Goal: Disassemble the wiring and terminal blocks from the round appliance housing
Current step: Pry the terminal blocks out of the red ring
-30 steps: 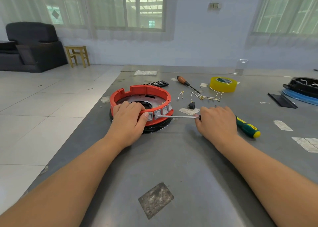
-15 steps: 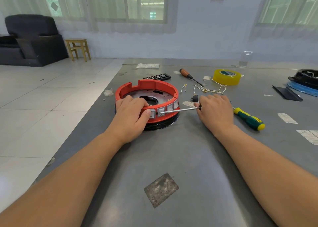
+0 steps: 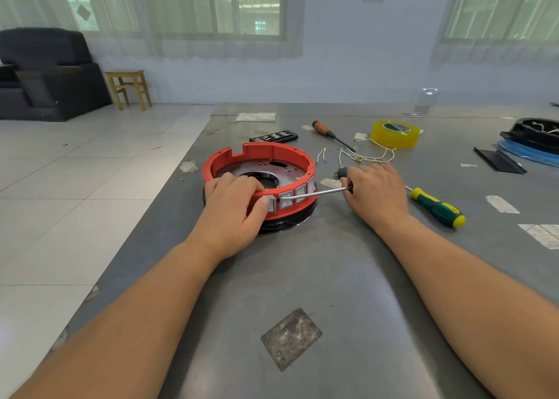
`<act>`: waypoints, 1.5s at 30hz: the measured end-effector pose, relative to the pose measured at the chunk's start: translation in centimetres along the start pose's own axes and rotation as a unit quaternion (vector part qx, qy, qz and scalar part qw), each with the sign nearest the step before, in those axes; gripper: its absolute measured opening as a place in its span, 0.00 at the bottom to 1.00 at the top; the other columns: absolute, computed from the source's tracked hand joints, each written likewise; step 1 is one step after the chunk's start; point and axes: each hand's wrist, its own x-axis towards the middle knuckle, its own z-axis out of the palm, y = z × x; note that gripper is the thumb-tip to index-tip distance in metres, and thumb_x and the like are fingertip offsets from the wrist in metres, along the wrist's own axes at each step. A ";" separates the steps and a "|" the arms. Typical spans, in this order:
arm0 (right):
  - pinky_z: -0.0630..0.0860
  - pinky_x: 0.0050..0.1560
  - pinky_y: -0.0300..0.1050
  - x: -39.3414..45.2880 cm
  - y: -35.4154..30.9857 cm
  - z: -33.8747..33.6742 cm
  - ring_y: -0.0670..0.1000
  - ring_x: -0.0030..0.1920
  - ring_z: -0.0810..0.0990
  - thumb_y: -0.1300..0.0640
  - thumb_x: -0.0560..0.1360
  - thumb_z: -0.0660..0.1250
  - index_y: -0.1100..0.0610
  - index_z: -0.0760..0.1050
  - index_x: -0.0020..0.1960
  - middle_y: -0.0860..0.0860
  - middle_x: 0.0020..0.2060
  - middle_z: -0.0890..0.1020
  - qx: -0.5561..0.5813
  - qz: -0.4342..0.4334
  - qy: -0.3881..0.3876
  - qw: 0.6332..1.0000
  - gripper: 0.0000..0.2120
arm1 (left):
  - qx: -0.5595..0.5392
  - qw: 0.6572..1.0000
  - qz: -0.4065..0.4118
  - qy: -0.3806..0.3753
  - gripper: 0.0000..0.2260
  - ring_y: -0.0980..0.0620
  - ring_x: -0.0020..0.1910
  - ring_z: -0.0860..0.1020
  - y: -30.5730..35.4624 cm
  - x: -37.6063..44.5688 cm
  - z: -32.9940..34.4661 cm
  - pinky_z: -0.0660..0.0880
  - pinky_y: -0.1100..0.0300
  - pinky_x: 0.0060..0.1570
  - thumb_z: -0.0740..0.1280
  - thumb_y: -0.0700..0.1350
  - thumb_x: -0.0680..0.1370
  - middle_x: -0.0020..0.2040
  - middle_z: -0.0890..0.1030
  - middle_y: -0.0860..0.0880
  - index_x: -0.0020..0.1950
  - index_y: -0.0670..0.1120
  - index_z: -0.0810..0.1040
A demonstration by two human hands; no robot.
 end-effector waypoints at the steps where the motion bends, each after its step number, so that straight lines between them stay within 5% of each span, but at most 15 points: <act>1: 0.72 0.47 0.52 -0.2 0.0 -0.1 0.58 0.41 0.78 0.51 0.79 0.65 0.53 0.75 0.42 0.53 0.37 0.81 -0.004 -0.003 -0.009 1.000 0.09 | -0.001 1.000 0.002 -0.001 0.17 0.58 0.49 0.63 0.0 0.0 0.0 0.59 0.55 0.58 0.53 0.58 0.80 0.44 0.70 0.59 0.53 0.50 0.77; 9: 0.67 0.40 0.48 -2.8 0.1 -2.1 0.53 0.32 0.70 0.39 0.71 0.56 0.51 0.65 0.43 0.47 0.30 0.73 0.048 0.011 0.005 0.999 0.15 | 0.000 1.000 0.002 0.004 0.16 0.52 0.51 0.69 0.0 -0.3 -0.1 0.63 0.51 0.63 0.54 0.56 0.81 0.47 0.77 0.54 0.54 0.50 0.77; 18: 0.72 0.47 0.53 -6.0 1.6 -2.8 0.52 0.40 0.76 0.31 0.79 0.41 0.49 0.70 0.42 0.46 0.35 0.75 0.050 -0.003 -0.034 0.998 0.27 | 0.010 1.000 -0.001 -0.011 0.18 0.52 0.53 0.70 -0.1 -0.4 -0.4 0.63 0.52 0.64 0.53 0.59 0.82 0.49 0.76 0.55 0.56 0.51 0.78; 30: 0.69 0.37 0.47 -6.8 1.9 -2.4 0.51 0.33 0.77 0.28 0.78 0.41 0.49 0.71 0.36 0.45 0.28 0.76 0.006 -0.047 -0.004 0.999 0.32 | 0.018 1.000 0.004 -0.005 0.18 0.55 0.52 0.69 0.1 -0.4 -0.5 0.58 0.58 0.63 0.54 0.58 0.82 0.48 0.75 0.57 0.57 0.50 0.79; 45: 0.65 0.35 0.46 -5.9 1.9 -1.9 0.51 0.32 0.74 0.25 0.76 0.44 0.48 0.70 0.36 0.44 0.27 0.73 0.029 -0.067 -0.003 0.997 0.32 | 0.022 0.999 -0.024 -0.020 0.15 0.55 0.53 0.68 0.9 -0.3 -0.6 0.59 0.55 0.63 0.56 0.56 0.83 0.48 0.75 0.57 0.57 0.50 0.78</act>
